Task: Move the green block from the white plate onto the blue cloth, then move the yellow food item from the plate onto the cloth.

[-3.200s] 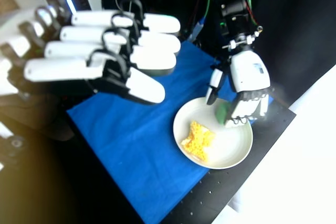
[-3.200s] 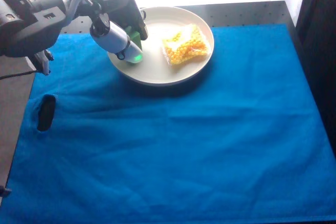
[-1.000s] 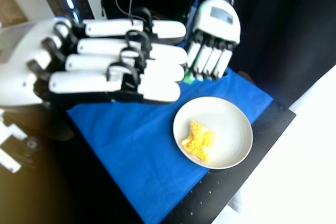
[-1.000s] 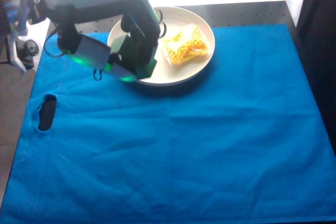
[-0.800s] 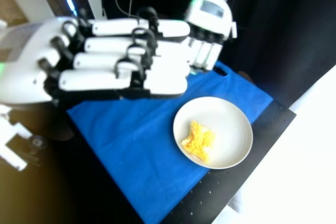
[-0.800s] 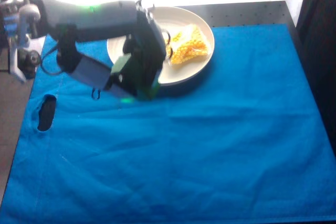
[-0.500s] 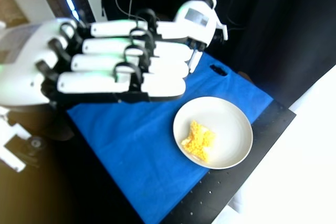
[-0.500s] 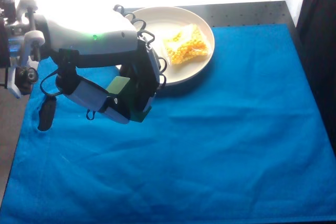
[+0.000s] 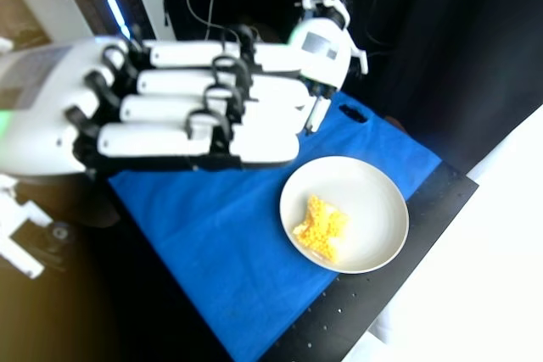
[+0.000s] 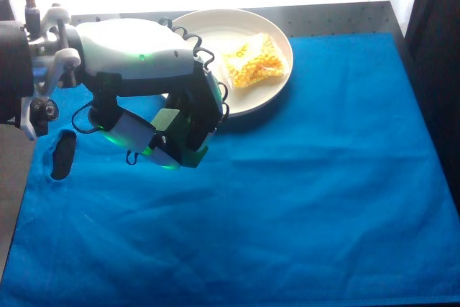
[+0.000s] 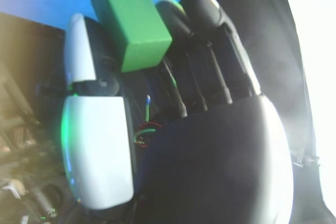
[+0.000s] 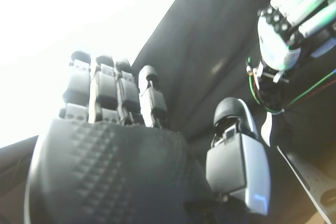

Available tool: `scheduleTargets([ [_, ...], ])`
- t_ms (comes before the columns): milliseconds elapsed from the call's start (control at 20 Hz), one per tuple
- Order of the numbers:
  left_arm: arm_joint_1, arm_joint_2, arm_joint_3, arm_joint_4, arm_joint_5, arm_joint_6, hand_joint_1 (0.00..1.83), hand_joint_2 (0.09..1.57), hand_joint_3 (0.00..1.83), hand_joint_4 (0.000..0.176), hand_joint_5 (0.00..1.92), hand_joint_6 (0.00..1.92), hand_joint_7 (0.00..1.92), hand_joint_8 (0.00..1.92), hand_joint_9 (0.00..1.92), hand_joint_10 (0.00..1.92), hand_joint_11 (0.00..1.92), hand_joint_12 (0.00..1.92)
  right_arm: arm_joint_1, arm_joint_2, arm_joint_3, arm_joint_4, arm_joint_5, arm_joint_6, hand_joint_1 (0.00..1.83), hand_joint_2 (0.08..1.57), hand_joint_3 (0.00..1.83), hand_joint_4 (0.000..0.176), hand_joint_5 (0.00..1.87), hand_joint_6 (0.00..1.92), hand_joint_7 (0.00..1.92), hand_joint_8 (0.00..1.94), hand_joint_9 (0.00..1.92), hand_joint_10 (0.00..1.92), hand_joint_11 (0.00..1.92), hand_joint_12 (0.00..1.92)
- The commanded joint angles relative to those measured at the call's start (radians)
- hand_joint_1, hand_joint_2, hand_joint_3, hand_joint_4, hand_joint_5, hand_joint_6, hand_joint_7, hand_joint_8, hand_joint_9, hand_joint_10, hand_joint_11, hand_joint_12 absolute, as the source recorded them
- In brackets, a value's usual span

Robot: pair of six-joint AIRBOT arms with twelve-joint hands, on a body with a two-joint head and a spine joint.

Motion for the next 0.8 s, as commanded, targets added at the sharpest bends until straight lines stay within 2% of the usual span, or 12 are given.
scheduleTargets([
  [0, -0.009, -0.006, 0.005, -0.050, -0.046, -0.010, 1.22, 1.10, 0.00, 0.000, 1.00, 0.94, 0.78, 0.73, 0.81, 0.84, 0.70, 1.21, 0.013, -0.001, 0.001, 0.040, 0.104, 0.001, 0.02, 1.10, 0.00, 0.123, 0.08, 0.00, 0.08, 0.00, 0.09, 0.00, 0.02, 0.05],
  [50, -0.009, -0.006, 0.005, -0.051, -0.045, -0.010, 1.20, 1.08, 0.00, 0.000, 1.03, 0.88, 0.79, 0.52, 0.83, 0.62, 0.74, 1.10, 0.013, -0.001, 0.001, 0.040, 0.104, 0.001, 0.02, 1.11, 0.00, 0.135, 0.06, 0.00, 0.06, 0.00, 0.07, 0.00, 0.00, 0.04],
  [100, -0.009, -0.007, 0.006, -0.052, -0.045, -0.010, 1.30, 0.97, 0.00, 0.000, 0.85, 0.43, 0.75, 0.33, 0.79, 0.43, 0.66, 1.02, 0.013, -0.002, 0.001, 0.040, 0.104, 0.001, 0.03, 1.11, 0.00, 0.133, 0.07, 0.01, 0.06, 0.00, 0.07, 0.00, 0.00, 0.04],
  [200, -0.009, -0.008, 0.009, -0.053, -0.044, -0.010, 1.22, 0.93, 0.00, 0.000, 0.76, 0.10, 0.68, 0.06, 0.73, 0.11, 0.52, 0.86, 0.013, -0.004, 0.001, 0.040, 0.104, 0.001, 0.01, 1.11, 0.00, 0.130, 0.04, 0.00, 0.04, 0.00, 0.07, 0.00, 0.00, 0.01],
  [300, -0.009, -0.010, 0.012, -0.055, -0.043, -0.010, 1.16, 0.89, 0.00, 0.000, 0.67, 0.01, 0.61, 0.00, 0.65, 0.01, 0.46, 0.65, 0.013, -0.006, 0.001, 0.040, 0.105, 0.001, 0.01, 1.10, 0.00, 0.108, 0.05, 0.01, 0.05, 0.01, 0.08, 0.01, 0.02, 0.01],
  [400, -0.009, -0.013, 0.020, -0.065, -0.043, -0.010, 1.18, 0.87, 0.00, 0.000, 0.55, 0.00, 0.55, 0.00, 0.60, 0.00, 0.39, 0.58, 0.013, -0.007, 0.001, 0.040, 0.105, 0.001, 0.06, 1.09, 0.00, 0.113, 0.06, 0.01, 0.06, 0.01, 0.07, 0.00, 0.01, 0.01],
  [450, -0.009, -0.015, 0.023, -0.071, -0.045, -0.010, 1.19, 0.86, 0.00, 0.000, 0.52, 0.00, 0.54, 0.00, 0.59, 0.00, 0.37, 0.57, 0.013, -0.008, 0.001, 0.040, 0.104, 0.001, 0.06, 1.09, 0.00, 0.129, 0.05, 0.00, 0.06, 0.01, 0.08, 0.01, 0.03, 0.02],
  [500, -0.009, -0.016, 0.027, -0.081, -0.048, -0.010, 1.18, 0.85, 0.00, 0.000, 0.49, 0.00, 0.51, 0.00, 0.56, 0.00, 0.29, 0.67, 0.013, -0.014, 0.004, 0.040, 0.104, 0.001, 0.09, 1.04, 0.00, 0.167, 0.05, 0.00, 0.07, 0.01, 0.09, 0.01, 0.09, 0.04],
  [550, -0.010, -0.016, 0.029, -0.086, -0.051, -0.009, 1.17, 0.84, 0.00, 0.000, 0.47, 0.00, 0.51, 0.00, 0.56, 0.00, 0.26, 0.74, 0.012, -0.021, 0.008, 0.040, 0.104, 0.001, 0.22, 0.97, 0.00, 0.174, 0.10, 0.00, 0.08, 0.00, 0.10, 0.00, 0.08, 0.20],
  [600, -0.011, -0.015, 0.034, -0.100, -0.052, 0.000, 1.14, 0.86, 0.00, 0.000, 0.42, 0.00, 0.49, 0.00, 0.55, 0.00, 0.28, 0.70, 0.011, -0.042, 0.021, 0.041, 0.104, 0.001, 0.31, 0.93, 0.00, 0.172, 0.10, 0.00, 0.09, 0.00, 0.10, 0.00, 0.02, 0.40],
  [650, -0.013, -0.015, 0.037, -0.114, -0.053, 0.014, 1.12, 0.86, 0.00, 0.000, 0.40, 0.00, 0.49, 0.00, 0.55, 0.00, 0.30, 0.63, 0.011, -0.063, 0.035, 0.042, 0.104, 0.001, 0.37, 0.89, 0.00, 0.174, 0.10, 0.00, 0.10, 0.00, 0.09, 0.00, 0.00, 0.44],
  [750, -0.025, -0.020, 0.044, -0.133, -0.051, 0.036, 1.06, 0.86, 0.00, 0.000, 0.37, 0.00, 0.49, 0.00, 0.52, 0.00, 0.33, 0.46, 0.011, -0.100, 0.060, 0.046, 0.102, 0.001, 0.51, 0.90, 0.00, 0.154, 0.10, 0.00, 0.14, 0.01, 0.11, 0.00, 0.00, 0.56],
])
